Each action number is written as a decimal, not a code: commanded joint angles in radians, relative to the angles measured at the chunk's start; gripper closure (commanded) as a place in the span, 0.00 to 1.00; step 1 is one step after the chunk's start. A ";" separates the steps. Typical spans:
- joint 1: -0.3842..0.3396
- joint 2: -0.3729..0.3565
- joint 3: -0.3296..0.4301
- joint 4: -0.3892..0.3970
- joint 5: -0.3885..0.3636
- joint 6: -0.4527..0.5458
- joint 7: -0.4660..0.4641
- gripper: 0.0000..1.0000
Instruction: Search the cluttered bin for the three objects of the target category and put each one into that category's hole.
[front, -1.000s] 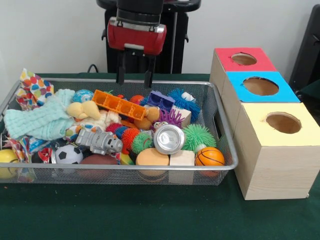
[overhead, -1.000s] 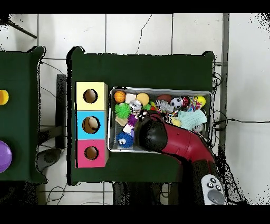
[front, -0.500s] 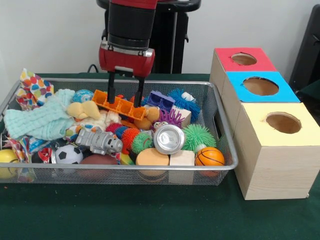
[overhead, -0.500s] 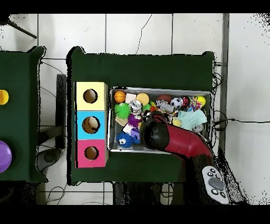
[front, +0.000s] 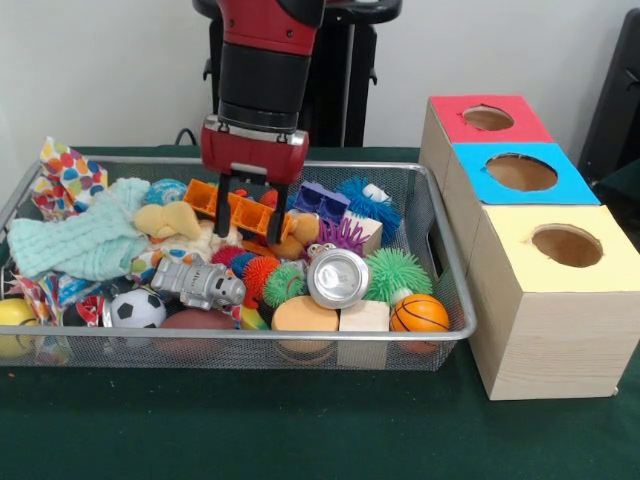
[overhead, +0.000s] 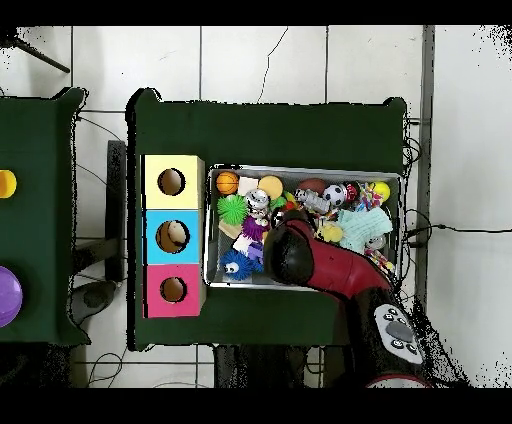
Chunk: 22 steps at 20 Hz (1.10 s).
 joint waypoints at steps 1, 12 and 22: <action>0.027 0.040 0.051 0.039 0.010 -0.037 0.204 0.00; 0.122 0.147 -0.018 -0.006 0.083 -0.166 0.267 0.00; 0.131 0.225 -0.028 -0.010 0.154 -0.195 0.274 0.00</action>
